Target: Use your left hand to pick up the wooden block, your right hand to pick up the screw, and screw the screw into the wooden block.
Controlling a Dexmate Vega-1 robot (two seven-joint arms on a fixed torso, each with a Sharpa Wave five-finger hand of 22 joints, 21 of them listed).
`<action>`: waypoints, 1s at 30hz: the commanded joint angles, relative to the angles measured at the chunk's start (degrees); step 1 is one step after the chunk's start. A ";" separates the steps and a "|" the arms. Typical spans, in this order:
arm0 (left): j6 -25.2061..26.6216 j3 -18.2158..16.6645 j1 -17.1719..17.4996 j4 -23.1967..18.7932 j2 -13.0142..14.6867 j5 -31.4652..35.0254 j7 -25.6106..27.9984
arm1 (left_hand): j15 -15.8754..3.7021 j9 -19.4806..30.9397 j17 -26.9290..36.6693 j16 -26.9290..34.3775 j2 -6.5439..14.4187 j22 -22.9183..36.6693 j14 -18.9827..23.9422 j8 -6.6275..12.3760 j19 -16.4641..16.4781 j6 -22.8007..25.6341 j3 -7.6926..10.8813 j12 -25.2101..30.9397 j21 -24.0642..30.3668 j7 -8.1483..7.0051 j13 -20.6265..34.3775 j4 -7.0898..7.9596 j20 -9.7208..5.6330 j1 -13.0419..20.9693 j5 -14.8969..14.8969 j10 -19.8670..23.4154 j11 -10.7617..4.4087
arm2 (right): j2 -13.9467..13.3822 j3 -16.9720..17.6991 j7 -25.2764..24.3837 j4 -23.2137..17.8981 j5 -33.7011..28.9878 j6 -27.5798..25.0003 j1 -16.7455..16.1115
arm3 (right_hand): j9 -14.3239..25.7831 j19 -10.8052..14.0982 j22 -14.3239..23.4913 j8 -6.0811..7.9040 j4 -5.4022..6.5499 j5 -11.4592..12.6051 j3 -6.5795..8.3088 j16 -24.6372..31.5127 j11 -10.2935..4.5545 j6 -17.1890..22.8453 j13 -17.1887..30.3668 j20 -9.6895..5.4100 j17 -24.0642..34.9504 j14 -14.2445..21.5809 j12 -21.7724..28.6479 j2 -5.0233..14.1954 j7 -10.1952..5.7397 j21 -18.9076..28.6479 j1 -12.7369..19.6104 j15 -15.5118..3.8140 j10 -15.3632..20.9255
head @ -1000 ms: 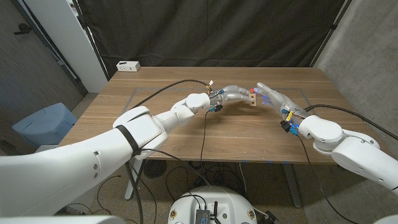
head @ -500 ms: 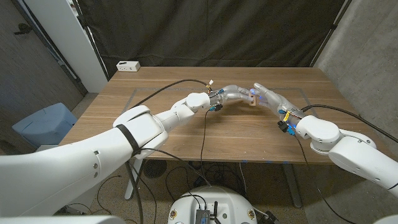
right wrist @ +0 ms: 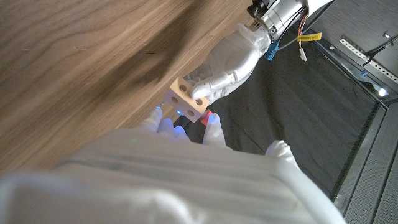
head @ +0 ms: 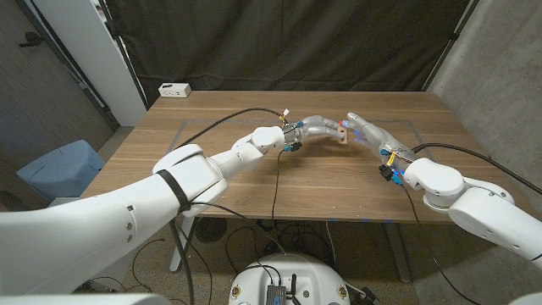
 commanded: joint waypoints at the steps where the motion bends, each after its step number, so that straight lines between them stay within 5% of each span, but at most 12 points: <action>1: -1.32 -0.32 0.36 -0.17 0.24 0.12 -0.49 | 0.03 0.24 0.15 -0.01 -0.11 0.12 0.13 0.40 0.02 0.26 0.37 0.03 0.25 -0.33 0.00 0.05 0.30 -0.48 0.46 -0.21 0.18 | -0.37 2.65 -1.00 -0.33 0.08 -0.25 -1.96 | 0.11 -0.34 0.16 0.38 0.42 0.38 0.11 0.30 -0.28 0.53 0.11 0.08 -0.05 -7.00 0.36 0.03 0.17 0.02 -0.14 0.16 -3.76; 30: -4.46 -0.89 0.86 -0.72 0.70 0.84 -1.04 | 0.08 0.24 0.17 0.01 -0.08 0.12 0.11 0.42 0.01 0.27 0.37 0.06 0.24 -0.38 0.00 0.06 0.36 -0.49 0.46 -0.16 0.17 | 0.91 -0.73 3.22 5.07 -0.67 2.00 3.47 | 0.07 -1.20 0.16 -0.14 0.51 0.42 -0.13 0.08 -0.41 -1.29 0.11 0.59 -0.02 -7.65 0.07 -0.22 0.46 -0.26 -0.27 0.18 -4.69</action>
